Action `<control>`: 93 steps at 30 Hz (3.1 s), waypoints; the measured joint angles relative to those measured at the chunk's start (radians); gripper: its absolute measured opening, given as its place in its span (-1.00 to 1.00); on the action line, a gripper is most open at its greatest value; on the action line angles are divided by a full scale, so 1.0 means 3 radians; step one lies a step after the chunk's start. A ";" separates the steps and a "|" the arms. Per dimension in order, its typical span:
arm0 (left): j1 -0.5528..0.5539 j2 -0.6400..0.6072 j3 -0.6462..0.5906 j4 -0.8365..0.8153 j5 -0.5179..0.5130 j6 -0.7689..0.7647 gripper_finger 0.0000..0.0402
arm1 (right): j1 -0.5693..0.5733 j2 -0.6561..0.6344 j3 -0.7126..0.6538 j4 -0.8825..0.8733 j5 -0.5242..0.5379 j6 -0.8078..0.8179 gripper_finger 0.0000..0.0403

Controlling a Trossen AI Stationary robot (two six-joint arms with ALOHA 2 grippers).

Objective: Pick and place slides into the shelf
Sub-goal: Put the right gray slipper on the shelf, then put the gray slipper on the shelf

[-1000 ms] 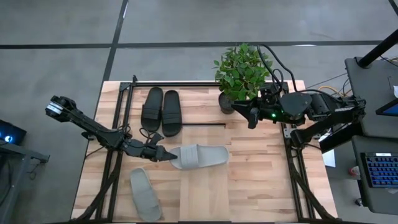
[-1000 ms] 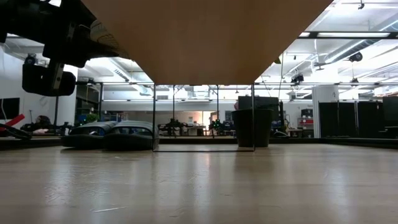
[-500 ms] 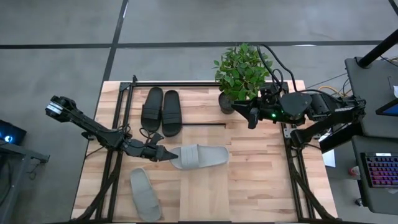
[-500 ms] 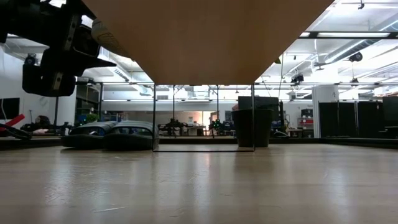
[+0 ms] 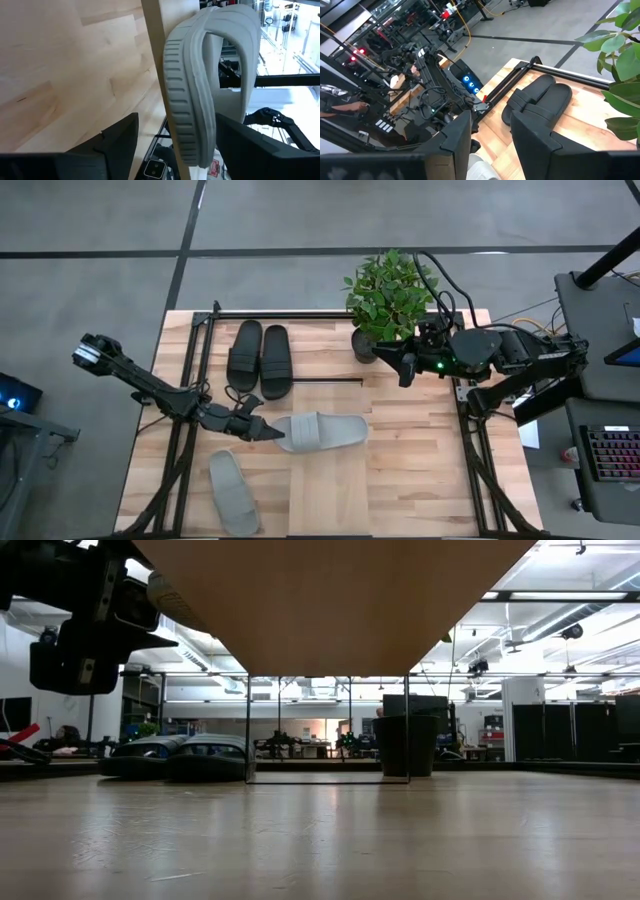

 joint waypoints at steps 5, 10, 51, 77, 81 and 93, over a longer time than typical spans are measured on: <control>0.0000 -0.0118 -0.0007 0.0001 0.0056 0.0046 0.19 | 0.0001 0.0000 0.0000 0.0000 -0.0001 0.0000 -0.37; -0.0003 -0.0323 -0.0068 -0.0014 0.0239 0.0122 0.19 | 0.0000 0.0000 0.0000 0.0000 -0.0004 0.0000 -0.37; -0.0316 -0.0169 -0.0102 -0.0774 0.2242 0.0206 0.19 | 0.0001 0.0009 -0.0035 0.0012 -0.0027 -0.0001 -0.37; -0.0610 0.0334 -0.0097 -0.0666 0.2327 0.0199 0.19 | 0.0001 0.0009 -0.0043 0.0013 -0.0028 0.0000 -0.37; -0.0614 0.0485 -0.0094 -0.0405 0.2264 0.0192 0.19 | 0.0001 0.0009 -0.0043 0.0014 -0.0028 0.0002 -0.37; -0.0718 0.0996 0.0083 -0.0064 0.2262 0.0177 0.19 | 0.0002 0.0009 -0.0043 0.0016 -0.0116 0.0010 -0.37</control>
